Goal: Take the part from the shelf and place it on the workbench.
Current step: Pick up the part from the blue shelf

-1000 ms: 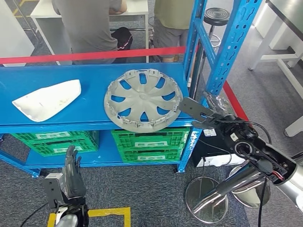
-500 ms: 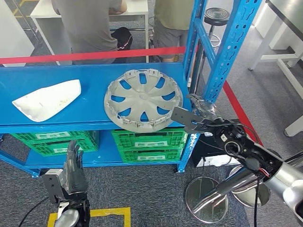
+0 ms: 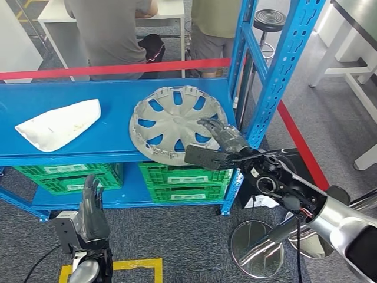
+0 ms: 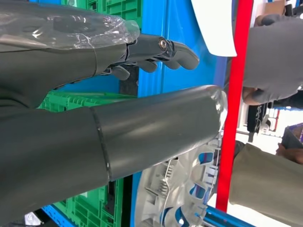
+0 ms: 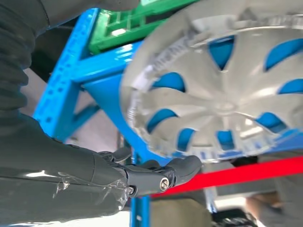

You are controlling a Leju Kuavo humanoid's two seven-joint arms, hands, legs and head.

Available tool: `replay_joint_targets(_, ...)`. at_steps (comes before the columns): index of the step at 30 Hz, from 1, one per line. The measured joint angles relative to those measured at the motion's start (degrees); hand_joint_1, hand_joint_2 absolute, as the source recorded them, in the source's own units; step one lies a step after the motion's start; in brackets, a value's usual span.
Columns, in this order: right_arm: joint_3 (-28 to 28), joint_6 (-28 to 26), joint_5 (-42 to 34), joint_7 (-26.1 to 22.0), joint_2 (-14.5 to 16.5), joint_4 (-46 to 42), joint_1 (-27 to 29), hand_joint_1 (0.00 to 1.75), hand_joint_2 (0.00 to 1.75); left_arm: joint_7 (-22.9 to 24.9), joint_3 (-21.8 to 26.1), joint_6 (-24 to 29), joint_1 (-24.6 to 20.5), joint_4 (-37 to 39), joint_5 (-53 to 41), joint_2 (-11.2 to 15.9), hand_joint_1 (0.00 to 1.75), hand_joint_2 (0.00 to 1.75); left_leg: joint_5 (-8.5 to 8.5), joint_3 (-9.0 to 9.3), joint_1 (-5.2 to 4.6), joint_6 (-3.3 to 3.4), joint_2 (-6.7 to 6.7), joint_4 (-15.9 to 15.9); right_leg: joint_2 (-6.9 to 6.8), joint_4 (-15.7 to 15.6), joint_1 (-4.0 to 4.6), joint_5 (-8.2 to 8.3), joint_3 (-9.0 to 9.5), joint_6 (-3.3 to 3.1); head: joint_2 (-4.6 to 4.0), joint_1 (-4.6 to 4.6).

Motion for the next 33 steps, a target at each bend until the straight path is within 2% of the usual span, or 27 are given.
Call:
replay_joint_targets(10,6.4,3.7,0.7,-2.8,5.0,3.4,-4.9,0.00,1.75,-0.1,0.0,-1.0,-0.5,0.7,0.6,-0.4,0.00,0.00,0.03,0.00,0.01,-0.04,-0.01,0.0,-0.02,0.0,0.00,0.00,-0.01,0.00,0.00,-0.04)
replay_joint_targets(24,11.4,4.2,-3.1,-7.3,8.0,14.4,-6.8,0.00,1.75,-0.3,0.0,-0.3,-0.9,1.5,2.0,-0.5,0.00,0.00,0.03,0.00,0.01,-0.04,-0.01,0.0,-0.01,0.0,0.00,0.00,-0.01,0.00,0.00,-0.07)
replay_joint_targets(33,12.9,3.1,-5.0,-7.8,8.8,20.4,-7.0,0.00,1.75,-0.3,0.0,0.4,-1.0,1.5,2.5,-0.4,0.00,0.00,0.03,0.01,0.00,-0.04,-0.01,0.0,0.00,0.0,-0.01,0.01,-0.01,0.00,0.00,-0.05)
